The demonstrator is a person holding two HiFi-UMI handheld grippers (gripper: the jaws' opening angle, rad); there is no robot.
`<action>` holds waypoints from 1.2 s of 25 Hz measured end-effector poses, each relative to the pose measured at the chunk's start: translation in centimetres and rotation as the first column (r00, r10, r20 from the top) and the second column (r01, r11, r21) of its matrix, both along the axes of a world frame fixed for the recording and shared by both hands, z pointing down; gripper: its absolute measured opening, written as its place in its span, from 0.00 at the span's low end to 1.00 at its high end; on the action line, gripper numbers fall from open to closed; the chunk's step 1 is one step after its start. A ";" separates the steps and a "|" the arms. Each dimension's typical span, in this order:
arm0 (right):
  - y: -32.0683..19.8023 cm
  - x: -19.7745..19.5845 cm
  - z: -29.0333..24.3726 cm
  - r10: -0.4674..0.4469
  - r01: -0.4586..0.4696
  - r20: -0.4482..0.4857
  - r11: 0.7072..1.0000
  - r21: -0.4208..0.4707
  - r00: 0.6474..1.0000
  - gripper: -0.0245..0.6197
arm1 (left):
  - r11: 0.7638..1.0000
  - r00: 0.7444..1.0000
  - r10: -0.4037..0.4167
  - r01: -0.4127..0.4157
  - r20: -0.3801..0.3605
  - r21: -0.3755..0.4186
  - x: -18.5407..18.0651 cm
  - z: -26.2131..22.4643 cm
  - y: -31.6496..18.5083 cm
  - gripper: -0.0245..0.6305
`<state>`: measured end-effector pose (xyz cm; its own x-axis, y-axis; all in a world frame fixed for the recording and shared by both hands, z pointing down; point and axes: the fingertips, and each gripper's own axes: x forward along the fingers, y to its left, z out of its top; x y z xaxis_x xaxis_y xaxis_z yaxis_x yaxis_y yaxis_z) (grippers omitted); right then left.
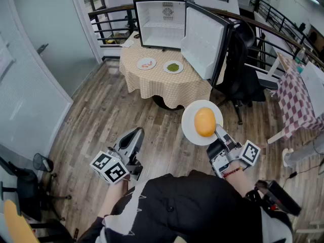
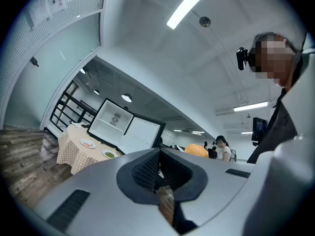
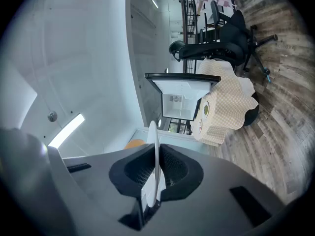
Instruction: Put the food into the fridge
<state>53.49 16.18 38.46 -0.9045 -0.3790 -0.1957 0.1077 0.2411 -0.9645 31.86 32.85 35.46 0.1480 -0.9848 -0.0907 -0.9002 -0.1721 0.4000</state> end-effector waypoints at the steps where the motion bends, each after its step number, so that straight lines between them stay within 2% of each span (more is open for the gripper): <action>1: 0.1 -0.1 -0.1 -0.003 0.003 0.006 1.000 0.001 1.000 0.09 | 1.000 1.000 0.000 0.000 -0.002 0.002 -0.1 0.0 -0.1 0.06; 12: 0.5 -3.0 -0.4 -0.016 0.016 -0.006 1.000 0.018 1.000 0.09 | 1.000 1.000 0.017 -0.017 0.015 -0.002 -2.3 0.3 0.2 0.06; 16: 0.3 -5.5 -0.5 -0.042 0.043 -0.014 0.999 0.022 0.999 0.09 | 1.000 0.999 0.015 -0.015 0.032 0.016 -4.0 -0.2 0.1 0.06; 24: 0.2 -10.2 0.2 -0.078 0.078 -0.008 0.996 -0.040 0.997 0.09 | 0.999 0.996 0.021 -0.024 0.091 0.029 -6.2 -1.4 0.1 0.06; 30: -1.8 -13.6 -0.1 -0.115 0.114 -0.022 0.993 -0.024 0.993 0.09 | 0.999 0.991 0.029 -0.035 0.134 0.039 -8.2 -1.9 -1.8 0.06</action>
